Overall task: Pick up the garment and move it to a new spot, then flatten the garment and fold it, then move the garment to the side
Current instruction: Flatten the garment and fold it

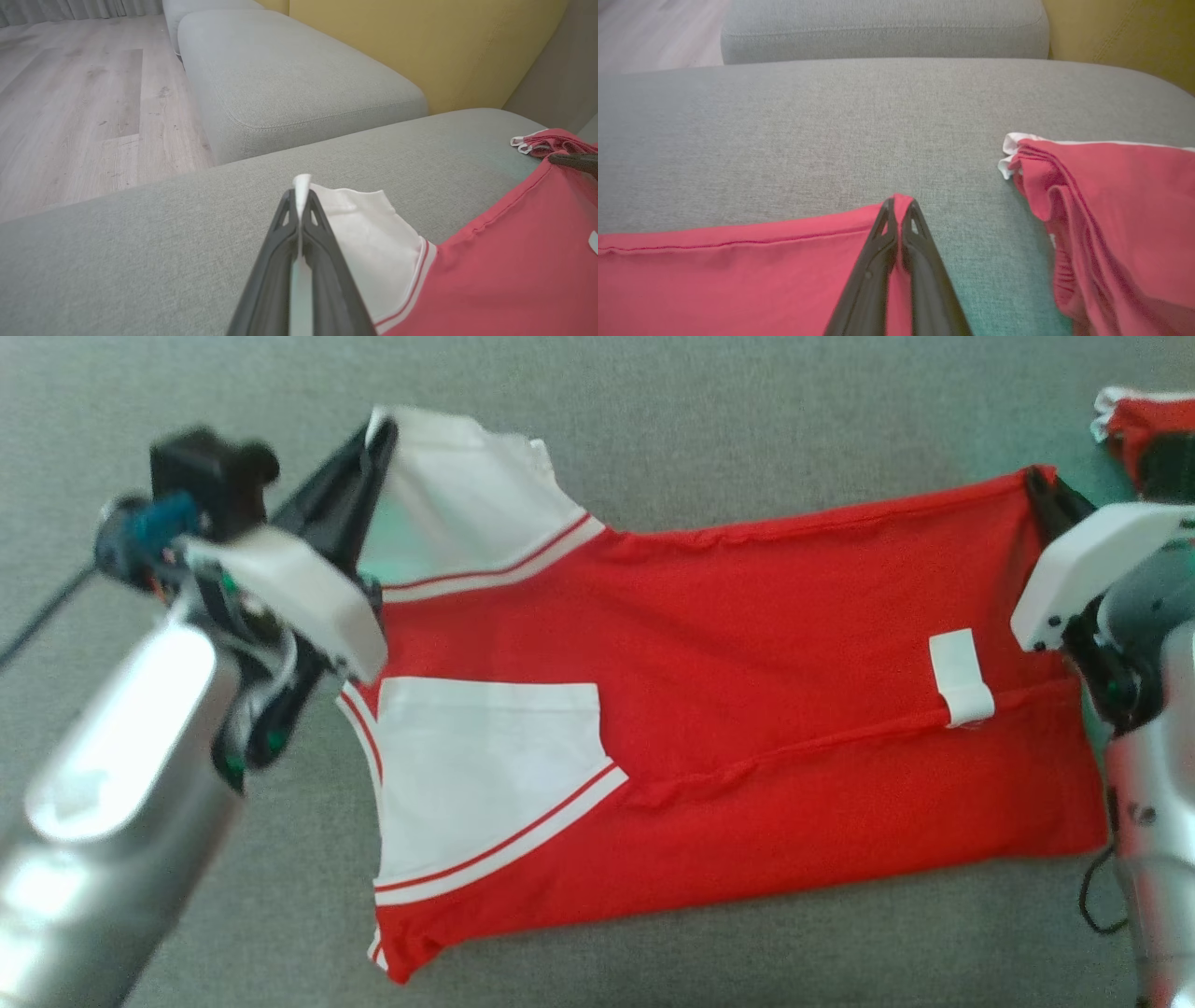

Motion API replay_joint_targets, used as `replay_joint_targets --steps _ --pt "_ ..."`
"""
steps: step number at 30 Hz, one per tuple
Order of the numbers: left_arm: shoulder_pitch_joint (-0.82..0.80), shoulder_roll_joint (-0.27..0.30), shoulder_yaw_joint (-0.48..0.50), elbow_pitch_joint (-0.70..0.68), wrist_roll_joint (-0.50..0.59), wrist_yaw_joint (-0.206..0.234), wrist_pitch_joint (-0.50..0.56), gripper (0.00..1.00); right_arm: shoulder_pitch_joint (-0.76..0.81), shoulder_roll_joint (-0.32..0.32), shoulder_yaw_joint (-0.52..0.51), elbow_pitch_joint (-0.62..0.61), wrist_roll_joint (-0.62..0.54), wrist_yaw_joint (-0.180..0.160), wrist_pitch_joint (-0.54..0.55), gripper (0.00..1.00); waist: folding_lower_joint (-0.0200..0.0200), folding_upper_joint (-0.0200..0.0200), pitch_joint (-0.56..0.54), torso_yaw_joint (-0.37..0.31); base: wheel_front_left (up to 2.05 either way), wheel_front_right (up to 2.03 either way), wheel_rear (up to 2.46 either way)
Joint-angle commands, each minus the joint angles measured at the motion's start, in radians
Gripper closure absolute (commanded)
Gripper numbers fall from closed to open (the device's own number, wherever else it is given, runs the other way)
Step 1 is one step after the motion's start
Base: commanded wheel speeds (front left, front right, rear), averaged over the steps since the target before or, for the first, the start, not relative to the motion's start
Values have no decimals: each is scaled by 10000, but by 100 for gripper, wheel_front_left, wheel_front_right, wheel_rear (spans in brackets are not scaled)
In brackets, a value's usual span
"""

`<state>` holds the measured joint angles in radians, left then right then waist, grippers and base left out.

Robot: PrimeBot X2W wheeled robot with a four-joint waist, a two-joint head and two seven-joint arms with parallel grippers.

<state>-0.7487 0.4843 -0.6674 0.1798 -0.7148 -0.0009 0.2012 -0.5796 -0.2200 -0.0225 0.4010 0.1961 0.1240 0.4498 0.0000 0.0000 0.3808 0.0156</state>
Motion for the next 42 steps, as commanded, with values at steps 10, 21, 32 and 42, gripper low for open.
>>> replay_joint_targets --steps 10,21,32,42 --pt "2638 393 309 -2098 -154 885 -1148 100 2276 -92 -362 -1054 274 67 -1310 100 0 0 -1737 477 0 0 0" --pt "5780 -159 -199 -2635 -542 1753 -2406 100 4631 695 -1421 -2265 -126 67 -1977 100 0 0 -2480 718 0 0 0" --pt "6865 -941 -424 -1173 -793 1677 -3655 12 5557 1244 -1743 -2300 -541 67 -2902 0 0 0 -2740 555 0 0 0" --pt "7373 -601 158 -1677 -754 2257 -4152 0 6154 1511 -2446 -2585 -1033 67 -3076 0 0 0 -3088 686 0 0 0"
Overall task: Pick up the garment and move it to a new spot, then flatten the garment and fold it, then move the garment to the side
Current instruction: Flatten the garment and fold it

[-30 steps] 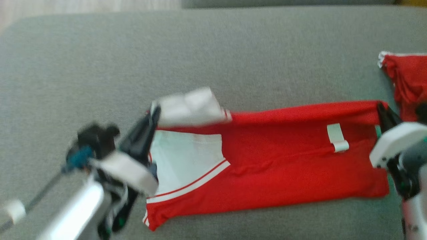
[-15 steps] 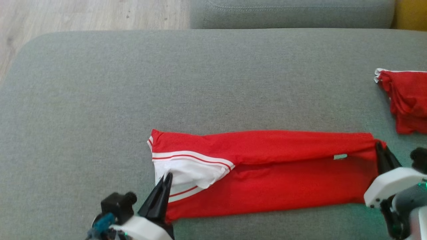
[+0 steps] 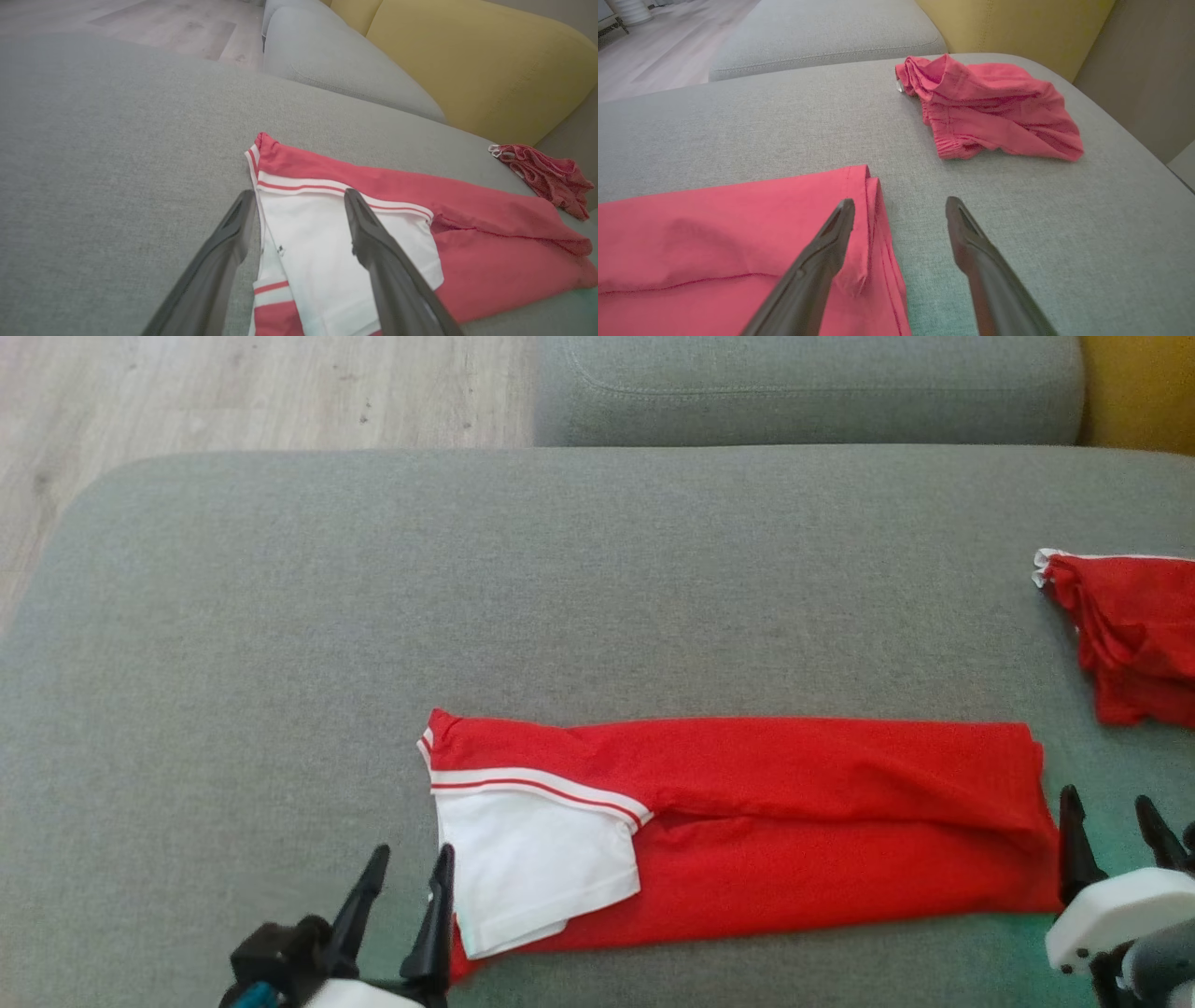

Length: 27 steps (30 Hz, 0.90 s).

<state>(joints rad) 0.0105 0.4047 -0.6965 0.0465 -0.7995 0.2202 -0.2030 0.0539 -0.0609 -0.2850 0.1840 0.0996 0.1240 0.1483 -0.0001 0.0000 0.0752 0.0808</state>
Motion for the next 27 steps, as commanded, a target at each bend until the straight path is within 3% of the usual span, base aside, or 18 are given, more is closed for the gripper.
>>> replay_joint_targets --steps 1,8,13,24,27 --pt "-218 237 491 -425 127 115 -121 0 -177 -61 193 -463 -98 67 -21 0 1 0 -58 59 0 0 0" --pt "-263 482 642 -911 412 666 -46 0 -432 -32 590 -411 -312 67 669 0 1 0 -82 264 0 0 0" --pt "-317 554 687 -1143 503 854 -4 0 -714 -404 746 -105 -535 67 1720 0 1 0 62 454 0 0 0" --pt "-398 598 731 -1347 600 1043 -15 0 -1105 -978 531 328 -479 67 4089 0 1 0 341 801 0 0 0" --pt "-413 581 737 -1379 605 1066 -35 0 -1188 -822 435 173 -99 67 4478 0 1 0 363 823 0 0 0"
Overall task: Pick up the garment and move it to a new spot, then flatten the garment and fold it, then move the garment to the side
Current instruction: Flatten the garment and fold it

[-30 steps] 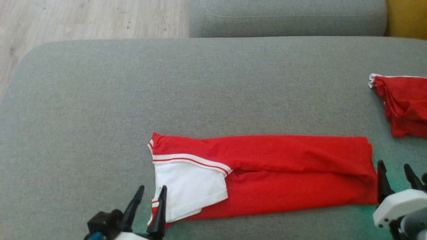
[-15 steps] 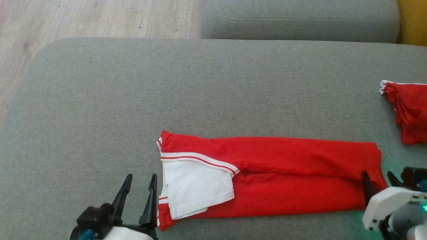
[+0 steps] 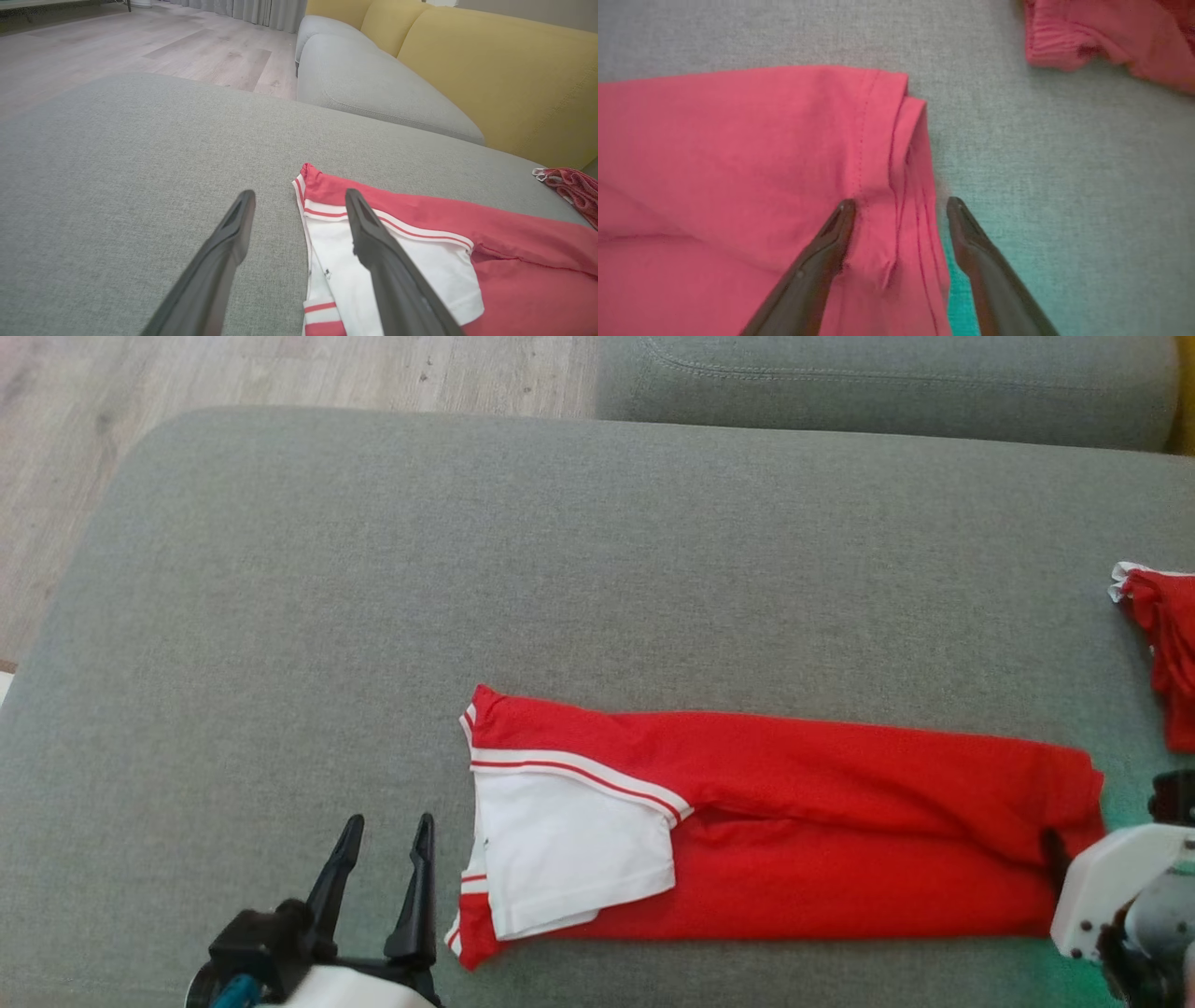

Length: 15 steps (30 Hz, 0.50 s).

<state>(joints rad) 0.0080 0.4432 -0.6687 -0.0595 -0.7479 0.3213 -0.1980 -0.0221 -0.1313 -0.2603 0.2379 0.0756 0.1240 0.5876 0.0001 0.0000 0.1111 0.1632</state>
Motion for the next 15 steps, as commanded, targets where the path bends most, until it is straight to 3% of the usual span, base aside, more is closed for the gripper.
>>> replay_joint_targets --steps 1,2,5,6,7,12,15 --pt "-393 195 468 -331 89 66 -90 0 -450 -91 169 -425 237 67 199 0 -1 0 14 -8 0 0 0" --pt "-400 195 480 -346 90 78 -97 0 -466 -98 175 -482 279 67 299 8 -1 0 26 -22 0 0 0" --pt "-423 200 515 -376 90 106 -117 0 -547 -109 138 -565 406 67 562 51 -1 0 56 -63 0 0 0" --pt "-432 203 523 -384 91 108 -123 0 -580 -105 136 -568 455 67 663 58 -1 0 67 -78 0 0 0" --pt "-432 203 523 -384 91 108 -123 0 -580 -105 136 -568 455 67 663 58 -1 0 67 -78 0 0 0" --pt "-486 229 548 -415 95 95 -146 0 -836 -83 82 -541 771 67 1071 78 -1 0 145 -131 0 0 0" --pt "-522 239 548 -412 92 83 -144 0 -959 -143 140 -524 868 67 1182 100 -1 0 178 -141 0 0 0"
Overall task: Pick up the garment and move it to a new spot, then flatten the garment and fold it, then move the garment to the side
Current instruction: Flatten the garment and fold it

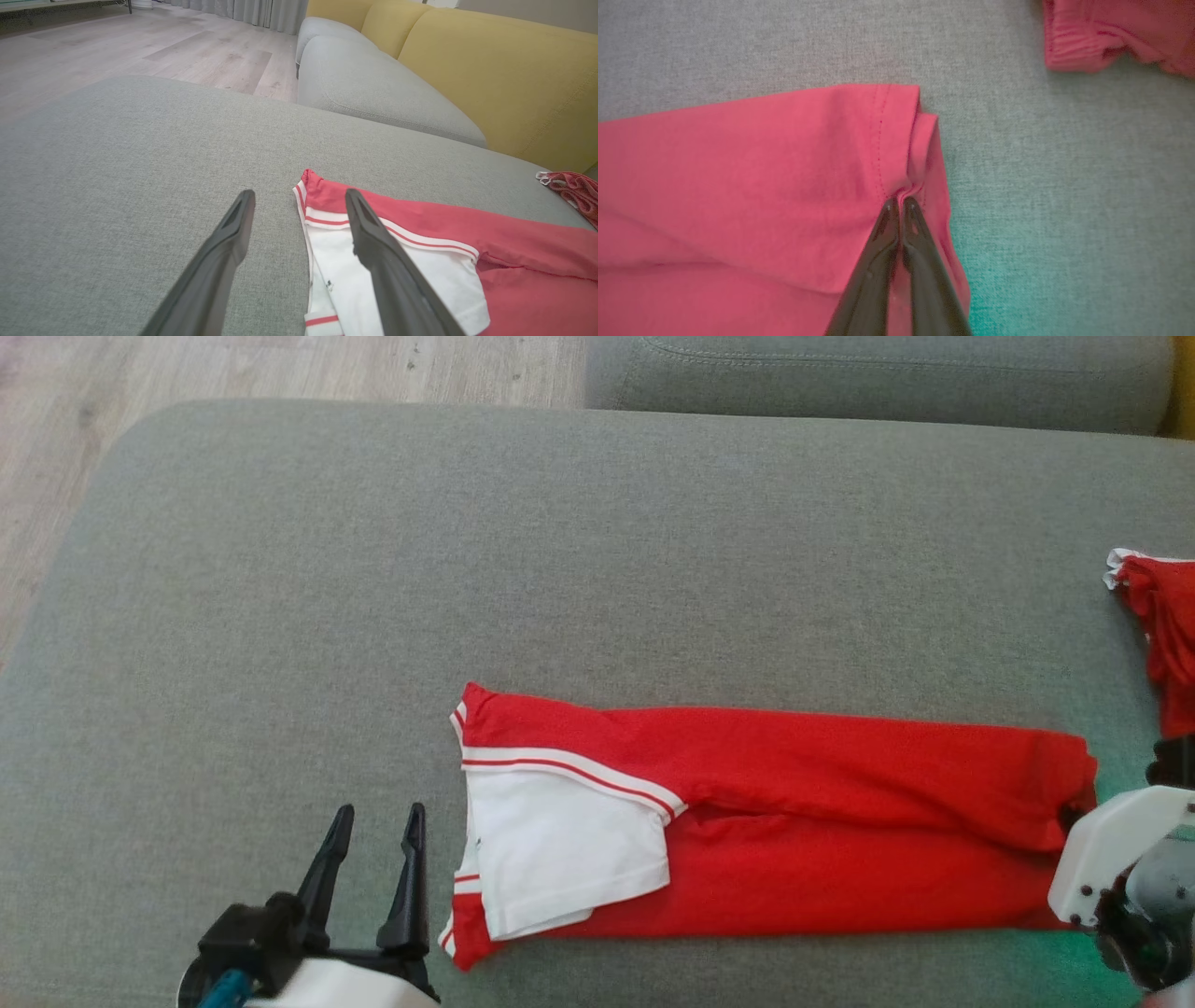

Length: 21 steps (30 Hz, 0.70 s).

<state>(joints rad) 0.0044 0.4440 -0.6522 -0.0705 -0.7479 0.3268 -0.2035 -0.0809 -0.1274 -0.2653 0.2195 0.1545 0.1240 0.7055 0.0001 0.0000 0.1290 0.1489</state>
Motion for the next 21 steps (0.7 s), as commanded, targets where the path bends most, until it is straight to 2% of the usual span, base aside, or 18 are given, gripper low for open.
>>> replay_joint_targets --steps 1,10,16,21 --pt "-496 235 380 -296 92 28 -83 0 -410 -208 224 -353 120 67 -19 100 -1 0 5 1 0 0 0" --pt "-486 207 351 -259 78 74 -94 0 -410 -472 310 -757 498 67 -172 100 -1 0 -74 -146 0 0 0" --pt "-493 206 344 -253 65 94 -99 0 -357 -528 65 -1122 490 67 -222 100 -1 0 -120 -326 0 0 0" --pt "-521 195 312 -243 63 76 -103 0 -291 -422 5 -969 389 67 -314 100 -1 0 -84 -437 0 0 0"
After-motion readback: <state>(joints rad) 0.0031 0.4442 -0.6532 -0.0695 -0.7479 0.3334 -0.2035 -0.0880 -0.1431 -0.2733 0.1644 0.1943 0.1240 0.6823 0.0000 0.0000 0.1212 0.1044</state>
